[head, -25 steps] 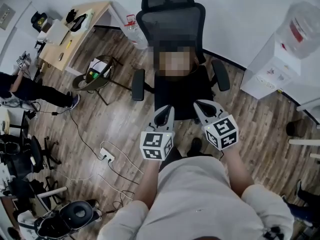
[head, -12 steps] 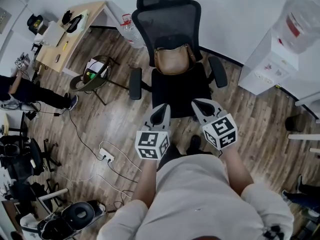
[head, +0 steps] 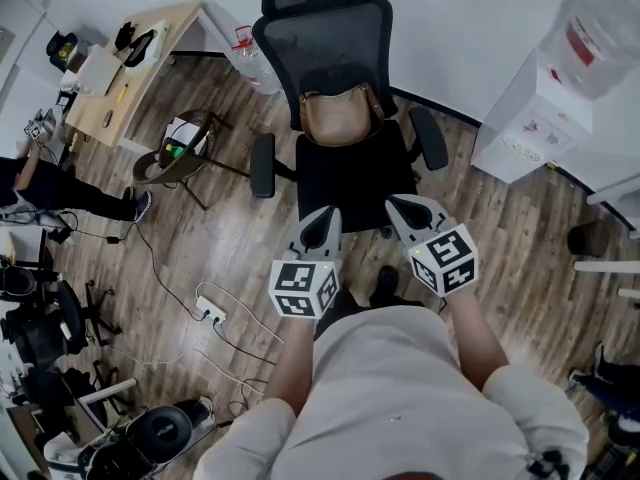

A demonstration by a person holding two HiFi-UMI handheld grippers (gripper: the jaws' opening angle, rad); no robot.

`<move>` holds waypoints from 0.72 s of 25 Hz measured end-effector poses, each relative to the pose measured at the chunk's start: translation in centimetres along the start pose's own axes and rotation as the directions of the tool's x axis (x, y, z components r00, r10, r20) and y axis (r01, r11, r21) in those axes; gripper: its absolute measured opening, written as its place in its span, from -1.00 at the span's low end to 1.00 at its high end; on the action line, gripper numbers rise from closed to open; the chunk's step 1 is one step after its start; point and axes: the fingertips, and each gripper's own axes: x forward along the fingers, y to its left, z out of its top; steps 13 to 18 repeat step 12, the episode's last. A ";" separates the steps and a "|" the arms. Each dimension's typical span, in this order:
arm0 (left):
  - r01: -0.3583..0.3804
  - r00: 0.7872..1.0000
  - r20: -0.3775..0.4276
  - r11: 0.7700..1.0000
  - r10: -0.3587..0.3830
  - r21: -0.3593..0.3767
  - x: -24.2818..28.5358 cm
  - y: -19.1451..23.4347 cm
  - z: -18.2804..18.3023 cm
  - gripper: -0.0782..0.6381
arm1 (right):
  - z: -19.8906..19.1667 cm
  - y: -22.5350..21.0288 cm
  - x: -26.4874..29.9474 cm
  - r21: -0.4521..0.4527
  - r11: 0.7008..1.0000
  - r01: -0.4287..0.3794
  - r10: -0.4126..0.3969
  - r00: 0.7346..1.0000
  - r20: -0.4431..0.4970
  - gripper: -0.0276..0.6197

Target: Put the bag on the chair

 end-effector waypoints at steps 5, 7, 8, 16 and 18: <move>-0.004 1.000 -0.004 1.000 0.004 0.006 0.4 0.0 0.3 -0.76 | 0.1 -0.6 0.1 -0.001 1.000 0.006 -0.006 1.000 0.007 -0.90; -0.005 1.000 -0.006 1.000 0.006 0.009 0.4 0.0 0.2 -0.76 | 0.0 -0.7 0.1 0.000 1.000 0.006 -0.007 1.000 0.009 -0.90; -0.005 1.000 -0.006 1.000 0.005 0.008 0.4 0.0 0.1 -0.76 | 0.0 -0.7 0.1 -0.001 1.000 0.004 -0.004 1.000 0.009 -0.90; 0.001 1.000 -0.007 1.000 -0.001 -0.007 0.6 0.0 0.1 -0.76 | 0.0 -0.4 0.2 -0.019 1.000 -0.013 0.013 1.000 0.008 -0.90; 0.001 1.000 -0.007 1.000 -0.001 -0.007 0.6 0.0 0.1 -0.76 | 0.0 -0.4 0.2 -0.019 1.000 -0.013 0.013 1.000 0.008 -0.90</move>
